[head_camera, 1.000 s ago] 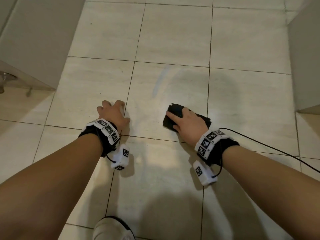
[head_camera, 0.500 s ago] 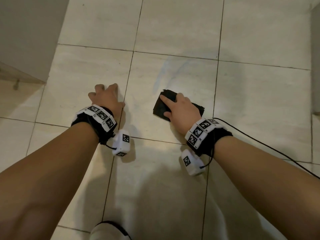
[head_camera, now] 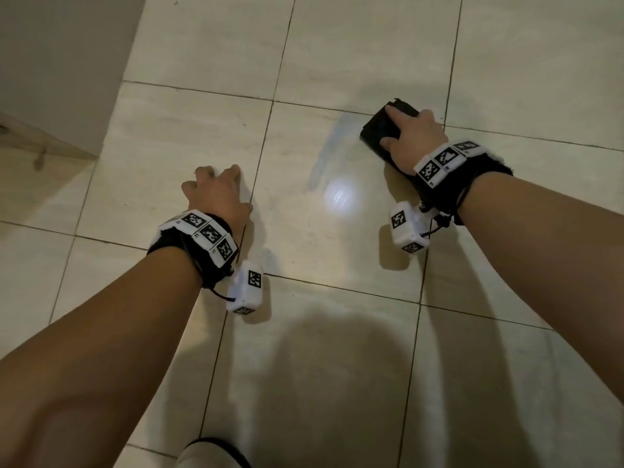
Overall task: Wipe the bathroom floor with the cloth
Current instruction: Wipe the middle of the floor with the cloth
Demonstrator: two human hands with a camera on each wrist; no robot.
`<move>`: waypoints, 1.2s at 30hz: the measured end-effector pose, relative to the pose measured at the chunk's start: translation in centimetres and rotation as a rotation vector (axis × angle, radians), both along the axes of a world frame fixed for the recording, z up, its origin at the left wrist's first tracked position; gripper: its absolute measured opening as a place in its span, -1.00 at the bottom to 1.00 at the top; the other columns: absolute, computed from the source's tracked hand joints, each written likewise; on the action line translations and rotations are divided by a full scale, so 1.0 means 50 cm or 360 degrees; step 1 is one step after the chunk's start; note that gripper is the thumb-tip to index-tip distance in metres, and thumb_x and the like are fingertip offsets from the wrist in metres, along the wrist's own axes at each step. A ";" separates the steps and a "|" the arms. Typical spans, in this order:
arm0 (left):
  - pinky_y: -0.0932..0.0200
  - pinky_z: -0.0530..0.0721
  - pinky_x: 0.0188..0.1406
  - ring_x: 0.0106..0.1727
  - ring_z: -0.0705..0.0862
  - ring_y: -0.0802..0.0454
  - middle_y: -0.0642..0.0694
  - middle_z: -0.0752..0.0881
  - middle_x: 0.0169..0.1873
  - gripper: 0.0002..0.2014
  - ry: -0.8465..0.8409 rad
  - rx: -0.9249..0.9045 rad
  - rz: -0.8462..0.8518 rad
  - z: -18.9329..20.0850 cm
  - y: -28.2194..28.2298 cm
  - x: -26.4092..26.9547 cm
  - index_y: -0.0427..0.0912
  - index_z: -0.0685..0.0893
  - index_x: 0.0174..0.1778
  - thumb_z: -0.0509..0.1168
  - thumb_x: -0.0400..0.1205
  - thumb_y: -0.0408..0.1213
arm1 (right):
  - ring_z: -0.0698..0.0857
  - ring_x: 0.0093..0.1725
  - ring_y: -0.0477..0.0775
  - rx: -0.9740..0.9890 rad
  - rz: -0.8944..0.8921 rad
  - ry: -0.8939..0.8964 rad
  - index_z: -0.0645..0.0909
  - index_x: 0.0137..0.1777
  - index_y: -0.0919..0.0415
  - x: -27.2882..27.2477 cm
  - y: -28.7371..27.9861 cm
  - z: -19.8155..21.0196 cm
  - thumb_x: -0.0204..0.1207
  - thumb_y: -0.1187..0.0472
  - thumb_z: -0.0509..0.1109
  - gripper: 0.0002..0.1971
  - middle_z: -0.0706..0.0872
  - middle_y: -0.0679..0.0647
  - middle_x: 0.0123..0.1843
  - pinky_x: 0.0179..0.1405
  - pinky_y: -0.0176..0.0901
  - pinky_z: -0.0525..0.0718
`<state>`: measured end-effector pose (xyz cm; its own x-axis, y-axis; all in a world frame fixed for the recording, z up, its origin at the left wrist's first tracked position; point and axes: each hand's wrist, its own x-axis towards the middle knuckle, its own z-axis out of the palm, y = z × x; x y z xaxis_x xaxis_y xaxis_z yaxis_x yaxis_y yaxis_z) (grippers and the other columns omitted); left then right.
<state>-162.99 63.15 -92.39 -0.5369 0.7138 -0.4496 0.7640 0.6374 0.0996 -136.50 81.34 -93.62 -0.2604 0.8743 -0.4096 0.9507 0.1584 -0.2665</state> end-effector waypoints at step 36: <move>-0.08 0.13 0.58 0.63 0.16 -0.26 -0.38 0.19 0.61 -0.31 0.0075 -0.0046 -0.0095 0.006 -0.006 0.016 -0.01 0.22 0.68 0.34 0.64 -0.08 | 0.52 0.29 0.24 -0.0013 0.0620 -0.0011 0.11 0.68 -0.34 -0.028 -0.180 0.002 0.71 -0.15 0.18 -0.43 0.39 0.16 0.39 0.12 0.08 0.62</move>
